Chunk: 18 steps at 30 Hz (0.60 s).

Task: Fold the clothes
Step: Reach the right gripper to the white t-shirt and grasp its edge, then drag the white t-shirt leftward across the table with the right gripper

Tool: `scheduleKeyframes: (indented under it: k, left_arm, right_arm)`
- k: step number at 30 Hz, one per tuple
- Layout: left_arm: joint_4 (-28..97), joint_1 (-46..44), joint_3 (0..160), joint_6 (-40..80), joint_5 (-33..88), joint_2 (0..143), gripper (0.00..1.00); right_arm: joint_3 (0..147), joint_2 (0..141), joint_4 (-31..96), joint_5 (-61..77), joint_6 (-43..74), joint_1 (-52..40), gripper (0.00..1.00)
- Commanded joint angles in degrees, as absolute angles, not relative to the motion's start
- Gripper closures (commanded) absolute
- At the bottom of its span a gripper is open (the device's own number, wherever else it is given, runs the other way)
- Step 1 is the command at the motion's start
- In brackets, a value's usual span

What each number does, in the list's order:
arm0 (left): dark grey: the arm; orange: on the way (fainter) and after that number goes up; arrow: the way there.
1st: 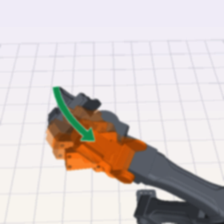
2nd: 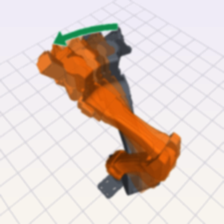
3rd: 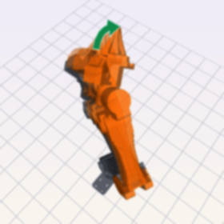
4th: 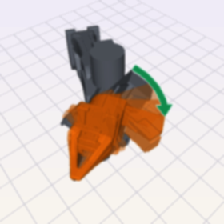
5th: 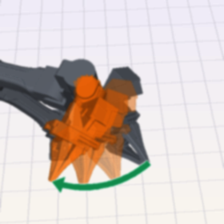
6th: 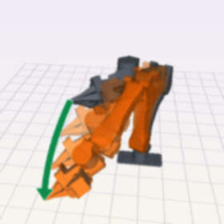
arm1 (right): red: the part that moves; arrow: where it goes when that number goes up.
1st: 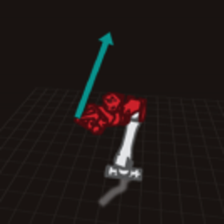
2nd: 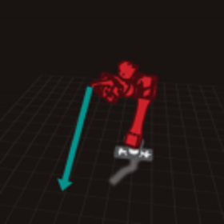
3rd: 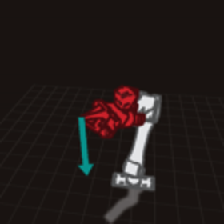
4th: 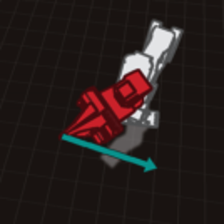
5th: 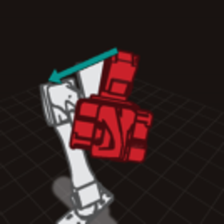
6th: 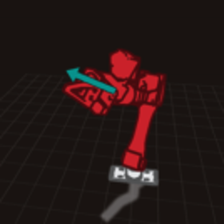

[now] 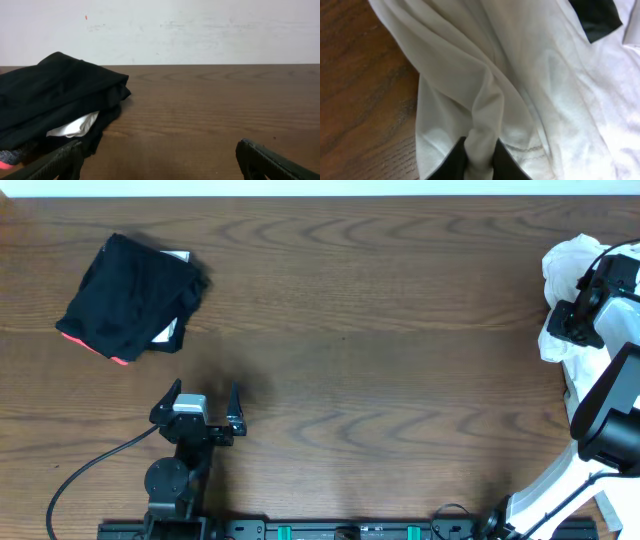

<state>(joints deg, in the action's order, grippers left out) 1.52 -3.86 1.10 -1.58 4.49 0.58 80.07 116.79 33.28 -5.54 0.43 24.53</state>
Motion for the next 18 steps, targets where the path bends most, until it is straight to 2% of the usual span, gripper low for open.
scheduleKeyframes:
  k: [1,7,11,18]
  left_arm:
    - [3.5,-4.0,0.2,-2.3,5.3,0.2,0.02]
    - [3.5,-4.0,0.2,-2.3,5.3,0.2,0.02]
    - [3.5,-4.0,0.2,-2.3,5.3,0.2,0.02]
    - [3.5,-4.0,0.2,-2.3,5.3,0.2,0.02]
  right_arm:
    - [80.6,116.1,33.1,-2.9,0.8,24.6,0.93]
    - [81.7,110.0,33.3,0.7,0.8,23.9,0.98]
    - [81.7,104.4,33.3,1.5,0.8,22.1,0.99]
    - [81.7,95.1,35.4,2.1,0.8,14.6,0.99]
